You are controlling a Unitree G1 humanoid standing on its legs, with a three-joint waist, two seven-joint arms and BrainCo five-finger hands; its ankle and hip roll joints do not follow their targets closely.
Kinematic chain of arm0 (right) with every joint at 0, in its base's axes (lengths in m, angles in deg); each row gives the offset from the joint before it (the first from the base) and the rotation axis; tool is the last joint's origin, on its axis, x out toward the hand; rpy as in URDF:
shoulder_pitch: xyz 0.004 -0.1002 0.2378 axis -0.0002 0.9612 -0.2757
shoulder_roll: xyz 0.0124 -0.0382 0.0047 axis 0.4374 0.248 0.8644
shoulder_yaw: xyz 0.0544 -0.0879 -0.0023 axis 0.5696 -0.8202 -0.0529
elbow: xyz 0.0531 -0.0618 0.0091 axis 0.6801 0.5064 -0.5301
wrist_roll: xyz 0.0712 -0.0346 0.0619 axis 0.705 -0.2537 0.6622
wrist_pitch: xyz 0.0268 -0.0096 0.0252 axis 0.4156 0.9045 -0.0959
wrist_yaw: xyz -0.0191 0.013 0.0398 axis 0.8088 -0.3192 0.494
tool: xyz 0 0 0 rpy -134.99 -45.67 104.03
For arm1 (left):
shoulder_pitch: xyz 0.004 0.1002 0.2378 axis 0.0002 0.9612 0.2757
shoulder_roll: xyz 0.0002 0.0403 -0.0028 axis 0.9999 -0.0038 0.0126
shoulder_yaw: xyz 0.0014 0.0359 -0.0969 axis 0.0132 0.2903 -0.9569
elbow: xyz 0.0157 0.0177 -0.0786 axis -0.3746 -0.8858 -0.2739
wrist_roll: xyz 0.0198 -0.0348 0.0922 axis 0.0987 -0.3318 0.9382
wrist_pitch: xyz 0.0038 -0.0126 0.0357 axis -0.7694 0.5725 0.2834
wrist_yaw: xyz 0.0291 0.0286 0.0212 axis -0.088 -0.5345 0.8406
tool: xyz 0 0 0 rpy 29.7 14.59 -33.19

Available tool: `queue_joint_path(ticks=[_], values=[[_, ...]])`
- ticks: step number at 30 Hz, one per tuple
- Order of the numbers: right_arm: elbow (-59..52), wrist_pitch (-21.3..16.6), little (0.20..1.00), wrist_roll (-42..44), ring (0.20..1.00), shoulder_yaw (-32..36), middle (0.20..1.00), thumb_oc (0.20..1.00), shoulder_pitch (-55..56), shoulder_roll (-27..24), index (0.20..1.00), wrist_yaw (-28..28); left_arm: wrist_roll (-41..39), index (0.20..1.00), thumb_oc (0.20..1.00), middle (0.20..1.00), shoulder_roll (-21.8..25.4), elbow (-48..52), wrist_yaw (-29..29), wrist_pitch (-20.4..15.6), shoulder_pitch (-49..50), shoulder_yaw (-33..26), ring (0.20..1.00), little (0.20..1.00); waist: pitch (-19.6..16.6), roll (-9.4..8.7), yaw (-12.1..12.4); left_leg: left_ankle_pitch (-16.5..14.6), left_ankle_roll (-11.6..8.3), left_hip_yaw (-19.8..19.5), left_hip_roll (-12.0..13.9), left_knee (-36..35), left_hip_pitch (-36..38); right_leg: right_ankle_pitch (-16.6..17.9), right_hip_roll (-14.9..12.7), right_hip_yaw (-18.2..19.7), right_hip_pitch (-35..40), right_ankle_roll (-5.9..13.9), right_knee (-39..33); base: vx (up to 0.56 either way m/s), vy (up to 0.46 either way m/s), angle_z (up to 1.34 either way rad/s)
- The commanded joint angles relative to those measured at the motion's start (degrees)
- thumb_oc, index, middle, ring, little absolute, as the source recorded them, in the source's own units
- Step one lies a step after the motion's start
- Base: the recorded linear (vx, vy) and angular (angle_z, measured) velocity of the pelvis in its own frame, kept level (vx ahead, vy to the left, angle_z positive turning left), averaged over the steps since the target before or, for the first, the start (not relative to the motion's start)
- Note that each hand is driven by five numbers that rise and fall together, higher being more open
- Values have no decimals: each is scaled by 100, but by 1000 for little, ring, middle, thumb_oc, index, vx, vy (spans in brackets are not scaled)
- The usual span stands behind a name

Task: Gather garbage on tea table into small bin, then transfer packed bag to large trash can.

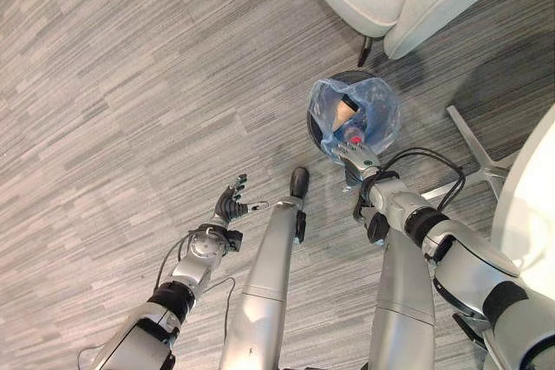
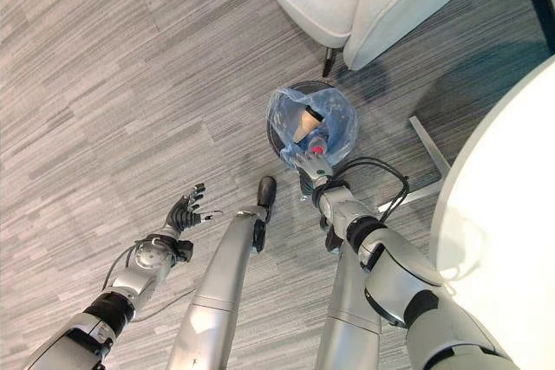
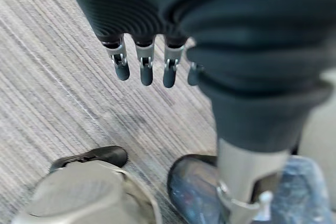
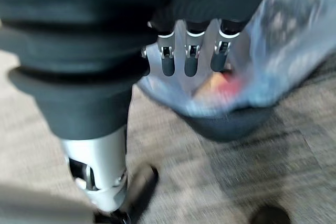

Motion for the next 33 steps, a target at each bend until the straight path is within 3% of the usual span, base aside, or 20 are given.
queue_joint_path(ticks=[1, 14, 18, 20, 23, 27, 31, 33], values=[[81, 8, 200, 276, 200, 25, 200, 200, -153, -86, 200, -159, -76, 1000, 1000, 1000, 212, 264, 2, -202, 27, 104, 1000, 1000, 137, 250, 148, -8, 21, 162, -90, -234, -47, -632, -4, 293, 216, 370, -79, 15, -41, 14], [-1109, -210, 200, 1026, 200, 625, 200, 200, -160, -511, 200, 97, 75, 1000, 1000, 1000, 139, 204, 25, -143, 29, -84, 1000, 1000, 108, 134, 73, 158, 23, 132, 43, -911, 433, -452, 219, 154, 626, 433, -600, -28, -20, -3], [-1839, -404, 200, 1758, 200, 1245, 200, 200, 145, -502, 200, 138, 124, 1000, 1000, 1000, 113, 195, -7, -63, 118, -257, 1000, 1000, 2, 67, 26, 266, -7, 97, 105, -1311, 894, -324, 274, 95, 1092, 477, -990, -69, -37, -5], [-2804, -667, 200, 2565, 200, 1945, 200, 200, 953, -357, 200, 1, 233, 1000, 1000, 1000, 44, 100, -70, 24, 333, -486, 1000, 1000, -116, -70, -90, 267, -3, 76, 155, -1757, 1791, -221, 315, -13, 1967, 525, -1462, -53, -23, -2], [-3544, -890, 200, 3442, 200, 2443, 200, 200, 1772, -108, 200, -273, 254, 1000, 1000, 1000, 8, 44, -121, 77, 557, -690, 1000, 1000, -93, -207, -233, 302, -36, 72, 191, -2267, 2901, -68, 344, -104, 3080, 572, -2080, 5, 23, -19], [-4155, -1076, 200, 4418, 200, 2768, 200, 200, 2598, 202, 200, -623, 280, 1000, 1000, 1000, -58, 23, -151, 95, 923, -907, 1000, 1000, -163, -349, -362, 590, -60, 127, 244, -3039, 4152, 323, 403, -271, 4408, 597, -3026, 20, 27, -7], [-5191, -1217, 200, 5078, 200, 2924, 200, 200, 3281, 283, 200, -1099, 380, 1000, 1000, 1000, -95, 213, -307, 123, 1640, -1165, 1000, 1000, -705, -510, -475, 696, -99, 226, 372, -3952, 5547, 540, 552, -298, 5751, 725, -3987, 151, 15, -11], [-5349, -1216, 200, 5116, 200, 2945, 200, 200, 3344, 231, 200, -1186, 422, 1000, 1000, 1000, -76, 265, -342, 132, 1747, -1211, 1000, 1000, -803, -520, -489, 724, -96, 253, 389, -4073, 5694, 590, 569, -301, 5896, 746, -4123, 100, 37, -11]])
